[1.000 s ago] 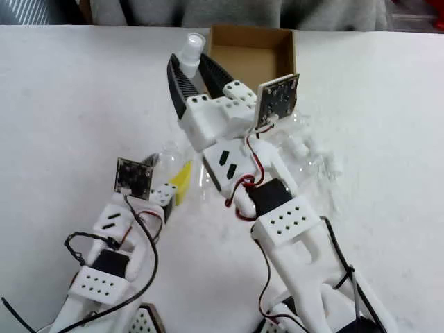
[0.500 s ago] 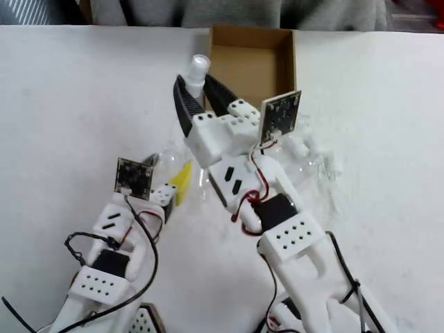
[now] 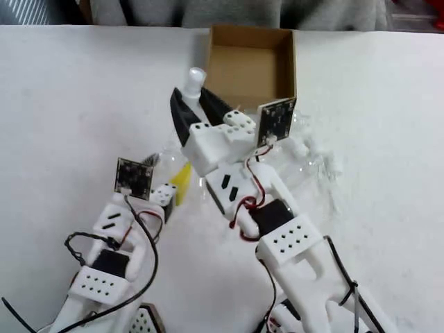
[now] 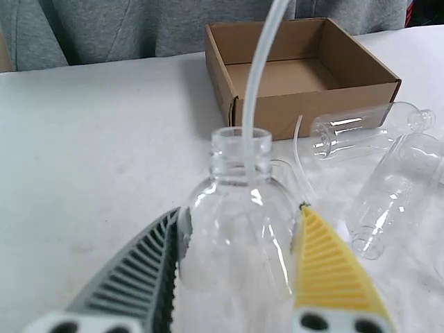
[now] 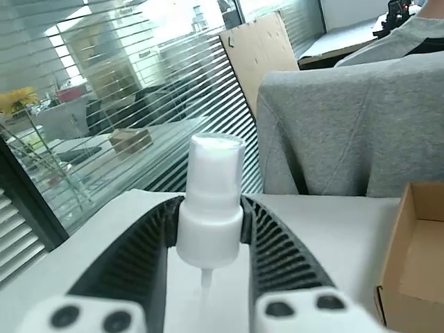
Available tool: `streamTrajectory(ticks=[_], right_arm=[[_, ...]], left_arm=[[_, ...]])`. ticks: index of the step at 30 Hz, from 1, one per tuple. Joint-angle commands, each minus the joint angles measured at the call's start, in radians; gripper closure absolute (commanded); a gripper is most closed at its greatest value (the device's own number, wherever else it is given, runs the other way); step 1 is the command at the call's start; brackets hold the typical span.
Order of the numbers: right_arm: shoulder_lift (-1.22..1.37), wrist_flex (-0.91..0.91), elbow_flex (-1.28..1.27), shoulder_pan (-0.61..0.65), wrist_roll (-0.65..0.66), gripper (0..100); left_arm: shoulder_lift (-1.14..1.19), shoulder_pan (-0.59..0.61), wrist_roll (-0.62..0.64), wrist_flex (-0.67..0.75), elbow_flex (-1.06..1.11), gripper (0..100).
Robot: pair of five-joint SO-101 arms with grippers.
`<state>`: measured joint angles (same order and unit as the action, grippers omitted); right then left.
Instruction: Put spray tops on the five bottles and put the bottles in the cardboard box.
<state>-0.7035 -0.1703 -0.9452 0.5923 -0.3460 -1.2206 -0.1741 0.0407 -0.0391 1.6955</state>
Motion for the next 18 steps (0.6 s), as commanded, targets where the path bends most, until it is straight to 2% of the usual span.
streamTrajectory(ticks=[1, 9, 18], right_arm=[[0.041, -0.028, 0.014, 0.008, -0.015, 98.1], [0.185, -0.110, 0.015, 0.022, -0.011, 98.1], [0.186, -0.015, 0.008, 0.096, -0.009, 98.1]], left_arm=[[-0.024, -0.008, -0.009, -0.008, -0.002, 95], [-0.024, -0.007, -0.009, -0.008, -0.002, 95], [-0.024, -0.002, -0.009, -0.021, -0.002, 95]])
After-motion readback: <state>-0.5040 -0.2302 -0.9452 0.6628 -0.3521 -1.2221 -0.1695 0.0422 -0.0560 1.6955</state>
